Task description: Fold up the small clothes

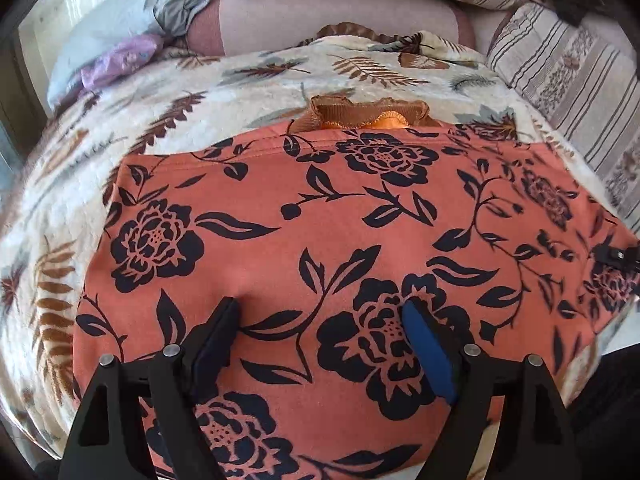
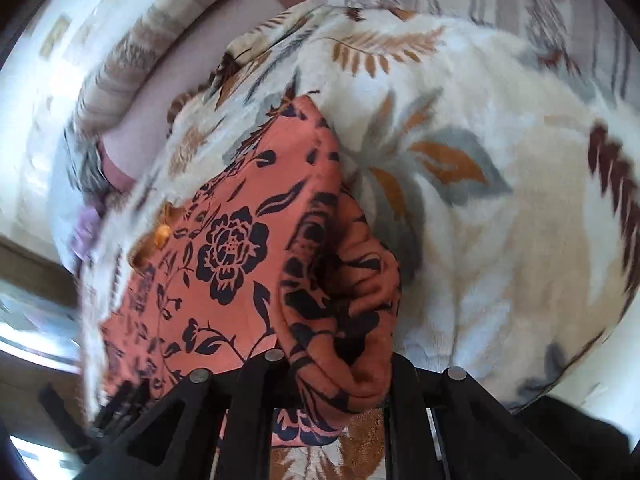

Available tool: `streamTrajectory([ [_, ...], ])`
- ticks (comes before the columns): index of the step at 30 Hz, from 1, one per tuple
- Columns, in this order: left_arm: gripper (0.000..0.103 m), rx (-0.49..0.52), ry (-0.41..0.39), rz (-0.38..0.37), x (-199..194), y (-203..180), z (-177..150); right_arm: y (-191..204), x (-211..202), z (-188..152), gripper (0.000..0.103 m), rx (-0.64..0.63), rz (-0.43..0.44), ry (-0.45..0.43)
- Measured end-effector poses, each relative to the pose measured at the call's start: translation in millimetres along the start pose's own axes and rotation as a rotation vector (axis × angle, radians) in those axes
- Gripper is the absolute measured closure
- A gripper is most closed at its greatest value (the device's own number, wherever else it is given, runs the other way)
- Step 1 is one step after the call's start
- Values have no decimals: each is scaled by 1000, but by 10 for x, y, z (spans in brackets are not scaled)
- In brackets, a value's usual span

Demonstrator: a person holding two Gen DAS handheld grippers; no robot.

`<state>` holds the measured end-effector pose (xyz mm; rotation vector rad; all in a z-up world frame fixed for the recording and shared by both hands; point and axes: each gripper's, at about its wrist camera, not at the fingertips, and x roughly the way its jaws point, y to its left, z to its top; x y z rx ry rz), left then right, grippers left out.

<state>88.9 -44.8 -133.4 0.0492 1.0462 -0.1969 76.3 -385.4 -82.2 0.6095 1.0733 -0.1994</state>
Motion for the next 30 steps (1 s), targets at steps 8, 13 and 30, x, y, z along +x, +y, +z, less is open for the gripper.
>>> streamTrajectory([
  [8, 22, -444, -265, -50, -851, 1320, -160, 2166, -773, -476, 93, -548, 42, -246],
  [13, 22, -661, -292, -11, -711, 2057, -557, 2857, 201, -1443, 93, -804, 32, -15],
  [30, 23, -782, -313, -112, -705, 2554, -727, 3509, 747, -2110, 87, -850, 66, 156],
])
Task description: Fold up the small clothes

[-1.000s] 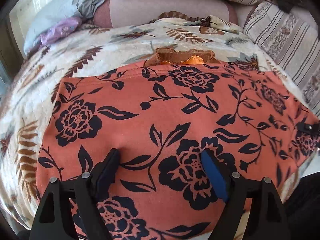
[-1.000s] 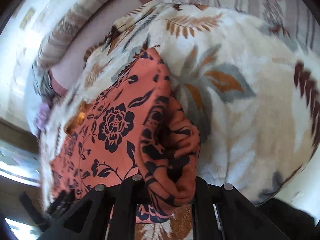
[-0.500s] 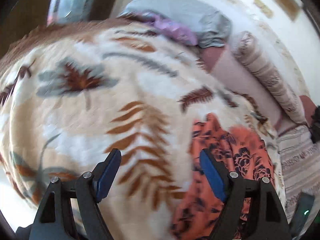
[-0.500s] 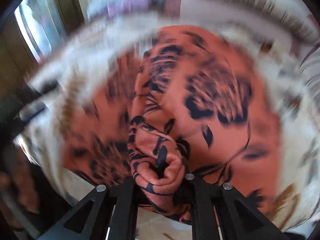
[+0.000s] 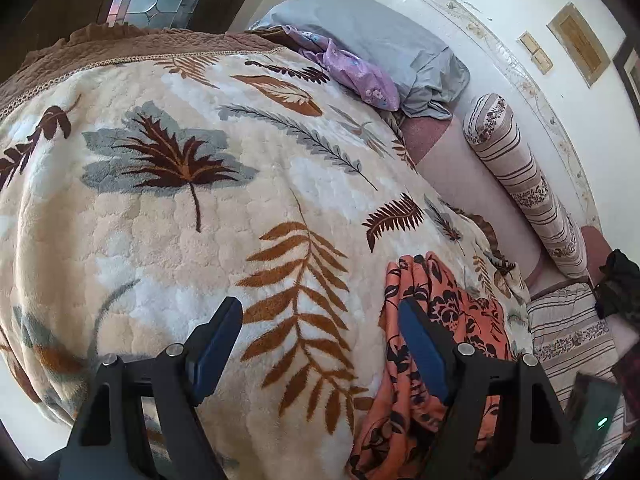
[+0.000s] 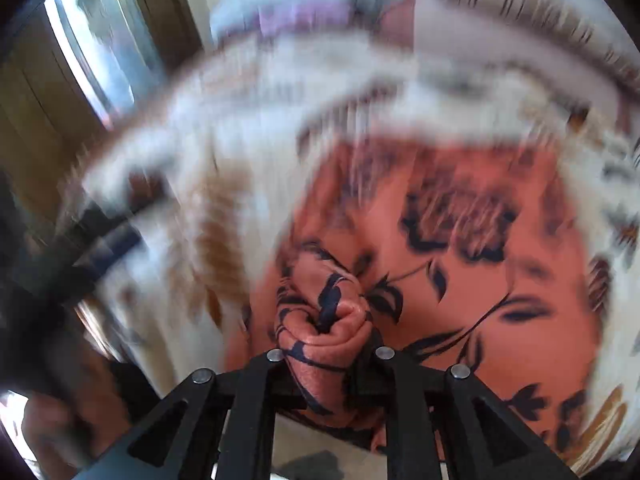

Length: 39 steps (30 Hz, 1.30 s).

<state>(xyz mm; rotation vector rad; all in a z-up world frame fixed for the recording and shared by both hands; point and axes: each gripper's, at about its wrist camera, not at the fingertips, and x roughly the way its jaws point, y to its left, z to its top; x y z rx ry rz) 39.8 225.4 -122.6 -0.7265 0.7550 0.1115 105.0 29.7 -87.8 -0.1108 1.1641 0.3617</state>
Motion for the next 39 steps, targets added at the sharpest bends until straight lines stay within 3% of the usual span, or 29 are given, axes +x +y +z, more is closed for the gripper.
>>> streamTrajectory([
  [1, 23, 0, 10, -8, -8, 14, -9, 21, -34, -53, 86, -14, -5, -57],
  [3, 23, 30, 31, -42, -7, -21, -22, 52, -115, -96, 68, -27, 35, -97],
  [5, 23, 64, 47, -81, -12, -101, -39, 21, -145, -100, 23, -13, 152, -82],
  [6, 23, 71, 55, -110, -17, -143, -45, 21, -169, -129, 20, -2, 198, -78],
  [9, 23, 100, 90, -200, -15, -316, -79, 5, -291, -232, 20, 28, 225, -102],
  [12, 23, 165, 153, -249, 7, -556, -178, -244, -570, -460, 20, 138, 271, -166],
  [18, 23, 369, 259, -209, 24, -1070, -522, -829, -941, -1009, 20, 303, 258, -214],
  [24, 25, 452, 271, -150, 181, -1416, -419, -1207, -944, -1189, 20, 419, 296, -217],
  [26, 31, 477, 321, -130, 351, -1452, -414, -1236, -974, -1217, 20, 422, 310, -231],
  [28, 61, 465, 402, -63, 582, -1380, -453, -1256, -967, -1221, 20, 421, 325, -241],
  [29, 71, 455, 412, -15, 649, -1315, -469, -1266, -958, -1217, 20, 421, 328, -244],
  [30, 78, 444, 412, -15, 655, -1262, -470, -1283, -962, -1233, 20, 423, 330, -247],
  [34, 88, 422, 391, -41, 550, -1189, -433, -1439, -956, -1297, 20, 467, 343, -253],
  [37, 87, 447, 339, -49, 412, -1249, -411, -1522, -906, -1320, 20, 497, 353, -241],
  [39, 81, 449, 296, -52, 343, -1304, -363, -1545, -907, -1329, 20, 503, 359, -245],
])
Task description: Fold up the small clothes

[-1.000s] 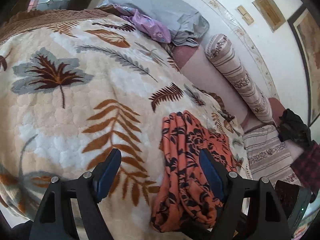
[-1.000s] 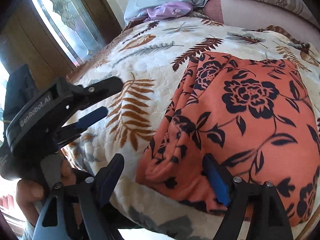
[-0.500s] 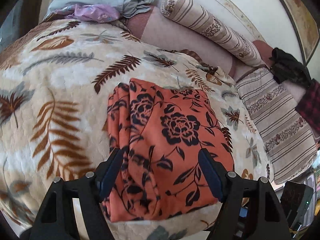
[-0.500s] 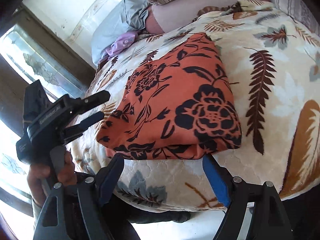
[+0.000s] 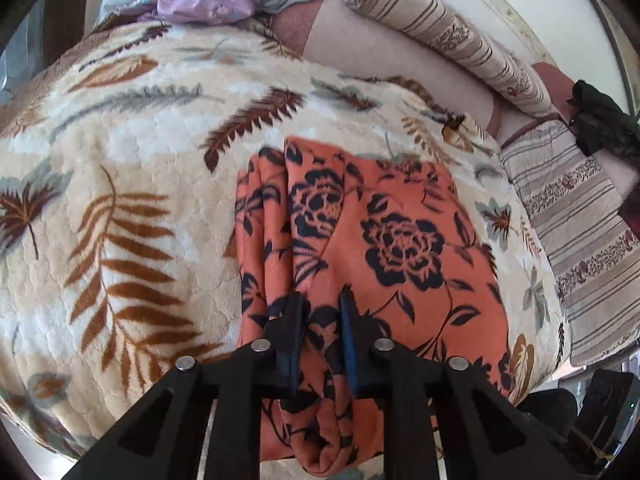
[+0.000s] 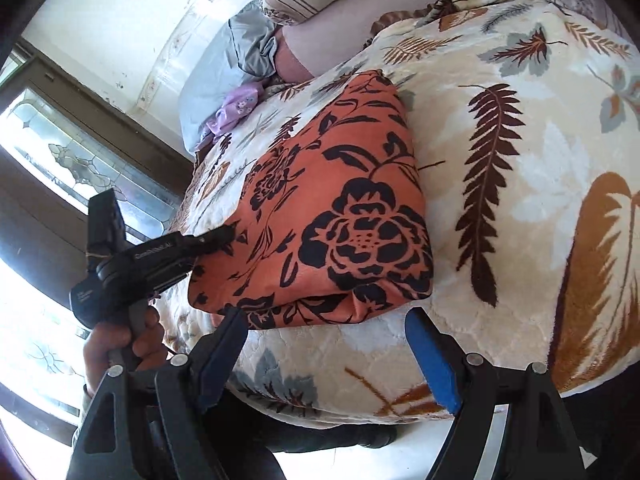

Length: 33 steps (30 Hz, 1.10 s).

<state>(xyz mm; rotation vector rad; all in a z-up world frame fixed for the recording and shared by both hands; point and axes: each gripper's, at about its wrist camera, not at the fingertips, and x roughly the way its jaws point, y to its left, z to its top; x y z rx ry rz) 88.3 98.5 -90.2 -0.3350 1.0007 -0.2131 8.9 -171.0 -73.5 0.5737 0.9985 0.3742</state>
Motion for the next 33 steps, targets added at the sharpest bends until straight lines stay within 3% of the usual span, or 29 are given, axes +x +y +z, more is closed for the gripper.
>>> streamTrajectory([
  [4, 57, 45, -65, 0, 14, -152, 214, -4, -14, 14, 20, -4, 9, -7],
  [8, 53, 50, 57, 62, 441, -126, 315, -4, -4, 23, 20, -4, 10, -3],
  [9, 55, 43, 92, 64, 549, -104, 299, -5, -12, 29, 20, -3, 8, -6],
  [12, 85, 60, 74, 53, 530, -114, 267, -19, -58, 49, 20, -6, -2, -24],
  [14, 94, 67, 55, 47, 432, -130, 285, -51, -67, 56, 20, 4, -16, -29],
  [20, 94, 66, -114, 56, -123, -134, 194, -46, -74, 30, 20, -8, -40, -24],
  [22, 94, 23, 1, 94, 227, 46, 128, -34, -61, 23, 20, -9, -46, -24],
  [23, 93, -32, 67, 74, 413, 208, 58, -21, -43, 20, 20, -9, -46, -15],
  [25, 93, -55, 34, 16, 358, 287, 40, 25, -50, 12, 20, -27, -48, -12],
  [28, 93, 28, 37, 62, 315, 144, 91, 74, -91, 7, 20, -43, -52, -22],
  [31, 93, 27, 53, 61, 404, 174, 64, 156, -90, 94, 20, -33, -8, -1],
  [33, 93, 29, 44, 56, 404, 180, 39, 312, -184, 232, 20, -55, 39, -34],
])
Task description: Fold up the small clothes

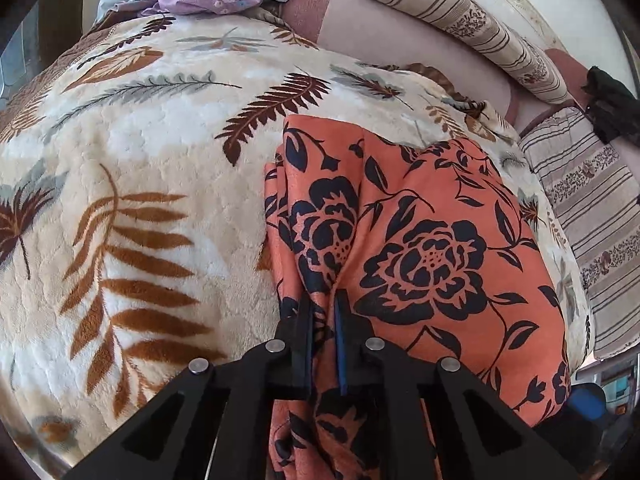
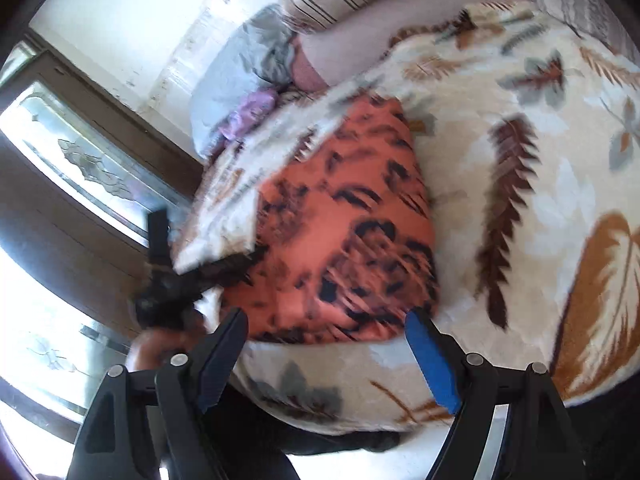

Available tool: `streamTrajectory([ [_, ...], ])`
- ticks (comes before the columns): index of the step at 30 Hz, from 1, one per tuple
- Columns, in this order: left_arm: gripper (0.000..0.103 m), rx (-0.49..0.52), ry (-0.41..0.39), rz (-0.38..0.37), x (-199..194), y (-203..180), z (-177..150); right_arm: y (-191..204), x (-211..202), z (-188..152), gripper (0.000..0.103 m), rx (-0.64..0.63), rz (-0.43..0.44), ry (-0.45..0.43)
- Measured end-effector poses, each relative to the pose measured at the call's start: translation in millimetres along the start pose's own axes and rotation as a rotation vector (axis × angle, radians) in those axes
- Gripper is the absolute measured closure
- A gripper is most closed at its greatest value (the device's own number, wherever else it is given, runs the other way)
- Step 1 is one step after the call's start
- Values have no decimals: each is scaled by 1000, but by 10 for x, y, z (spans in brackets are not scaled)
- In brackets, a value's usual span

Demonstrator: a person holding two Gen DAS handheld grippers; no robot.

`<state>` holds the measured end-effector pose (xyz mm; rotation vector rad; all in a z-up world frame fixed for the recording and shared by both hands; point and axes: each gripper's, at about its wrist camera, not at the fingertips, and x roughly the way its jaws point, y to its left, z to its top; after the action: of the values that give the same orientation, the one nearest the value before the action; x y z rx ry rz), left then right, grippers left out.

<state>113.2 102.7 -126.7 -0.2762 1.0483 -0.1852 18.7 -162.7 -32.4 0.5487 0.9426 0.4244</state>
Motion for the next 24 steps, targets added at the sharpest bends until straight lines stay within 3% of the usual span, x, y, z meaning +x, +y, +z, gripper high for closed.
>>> streamTrajectory([
  [3, 92, 19, 2, 9, -2, 0, 1, 157, -59, 259, 18, -5, 114, -41],
  [5, 92, 24, 3, 14, 2, -6, 4, 88, 85, 390, 12, 53, 196, -37],
  [8, 90, 26, 12, 30, 8, -22, 12, -378, 776, 336, 12, 276, 235, 149],
  [9, 90, 25, 19, 49, -7, -48, 34, -539, 946, 258, 12, 337, 229, 176],
  [10, 89, 22, 14, 72, -70, -70, 58, -606, 936, 224, 12, 344, 271, 131],
  [13, 90, 13, -107, 104, -504, -240, 111, -556, 851, 243, 12, 316, 277, 147],
  [16, 89, 78, -211, 42, -785, -532, 93, -563, 872, 222, 12, 310, 277, 149],
  [18, 89, 170, -142, 104, -518, -675, 31, -517, 863, 219, 12, 298, 259, 151],
  [20, 91, 158, 29, 183, 20, -531, -68, -447, 847, 239, 12, 267, 242, 175],
  [22, 95, 167, -48, 190, 33, -459, -163, -419, 718, 317, 12, 252, 261, 207],
  [24, 95, 205, -53, 219, -5, -523, -190, -489, 414, 484, 12, 231, 280, 118],
])
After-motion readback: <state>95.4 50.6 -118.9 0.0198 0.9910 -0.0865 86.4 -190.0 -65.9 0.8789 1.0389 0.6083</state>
